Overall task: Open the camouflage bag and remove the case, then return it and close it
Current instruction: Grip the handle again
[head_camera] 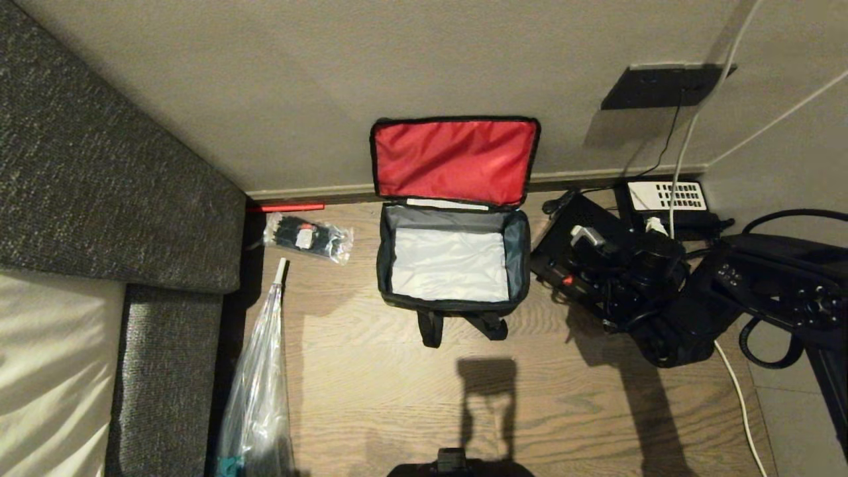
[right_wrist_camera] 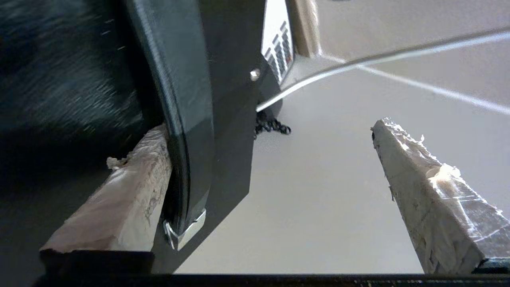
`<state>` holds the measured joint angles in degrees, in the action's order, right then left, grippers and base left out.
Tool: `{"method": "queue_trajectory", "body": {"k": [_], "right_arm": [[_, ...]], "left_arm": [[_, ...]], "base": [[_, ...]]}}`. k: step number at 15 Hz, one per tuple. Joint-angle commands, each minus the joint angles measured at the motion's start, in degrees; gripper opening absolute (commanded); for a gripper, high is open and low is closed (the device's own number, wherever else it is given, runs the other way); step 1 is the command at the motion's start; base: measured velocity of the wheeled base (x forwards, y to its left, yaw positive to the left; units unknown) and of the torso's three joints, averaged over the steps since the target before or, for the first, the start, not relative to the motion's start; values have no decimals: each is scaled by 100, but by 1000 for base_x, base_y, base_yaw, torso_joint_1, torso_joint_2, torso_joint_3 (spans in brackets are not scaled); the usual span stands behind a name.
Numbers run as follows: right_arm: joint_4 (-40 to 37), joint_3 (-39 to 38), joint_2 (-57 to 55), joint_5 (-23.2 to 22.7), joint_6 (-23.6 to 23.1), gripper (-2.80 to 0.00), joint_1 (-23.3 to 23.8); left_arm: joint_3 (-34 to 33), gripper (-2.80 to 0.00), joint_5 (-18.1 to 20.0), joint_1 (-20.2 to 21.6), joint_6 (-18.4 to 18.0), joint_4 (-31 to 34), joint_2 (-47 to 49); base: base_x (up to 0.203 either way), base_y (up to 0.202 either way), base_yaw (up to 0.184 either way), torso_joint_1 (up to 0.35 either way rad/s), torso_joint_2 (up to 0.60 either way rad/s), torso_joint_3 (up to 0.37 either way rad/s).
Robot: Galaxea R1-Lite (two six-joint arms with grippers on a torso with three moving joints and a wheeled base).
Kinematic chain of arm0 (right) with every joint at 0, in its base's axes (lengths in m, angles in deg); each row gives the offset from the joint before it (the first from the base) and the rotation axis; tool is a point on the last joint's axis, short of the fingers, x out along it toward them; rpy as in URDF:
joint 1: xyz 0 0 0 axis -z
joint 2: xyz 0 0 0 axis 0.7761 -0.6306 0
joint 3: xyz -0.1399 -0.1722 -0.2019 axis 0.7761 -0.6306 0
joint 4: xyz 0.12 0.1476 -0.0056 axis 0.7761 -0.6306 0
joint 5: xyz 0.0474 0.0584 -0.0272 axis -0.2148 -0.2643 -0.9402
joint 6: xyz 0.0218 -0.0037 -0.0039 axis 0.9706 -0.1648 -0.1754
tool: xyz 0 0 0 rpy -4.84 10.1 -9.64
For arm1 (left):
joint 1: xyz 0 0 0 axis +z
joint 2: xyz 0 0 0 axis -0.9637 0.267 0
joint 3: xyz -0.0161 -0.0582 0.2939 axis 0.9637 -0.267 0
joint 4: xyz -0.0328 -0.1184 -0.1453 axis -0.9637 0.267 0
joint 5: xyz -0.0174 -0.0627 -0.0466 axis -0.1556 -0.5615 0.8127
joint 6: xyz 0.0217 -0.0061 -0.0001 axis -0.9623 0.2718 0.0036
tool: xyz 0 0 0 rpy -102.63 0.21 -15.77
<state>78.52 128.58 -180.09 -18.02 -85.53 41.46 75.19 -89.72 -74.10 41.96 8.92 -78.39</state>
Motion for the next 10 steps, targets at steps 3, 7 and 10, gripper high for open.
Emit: {"method": "queue_trajectory", "body": {"k": [3,7,10], "right_arm": [[141,453,-277,172,-12,0,6],[190,564,-389,188,17,0,15],[179,506,-396,171,8,0,97]], "left_arm": [[-9,-280,-1,2,3,-5,0],[-9,-280,-1,2,3,-5,0],[-9,-280,-1,2,3,-5,0]], "base": [[0,0,0,0,0,0],[0,0,0,0,0,0],[0,0,0,0,0,0]]}}
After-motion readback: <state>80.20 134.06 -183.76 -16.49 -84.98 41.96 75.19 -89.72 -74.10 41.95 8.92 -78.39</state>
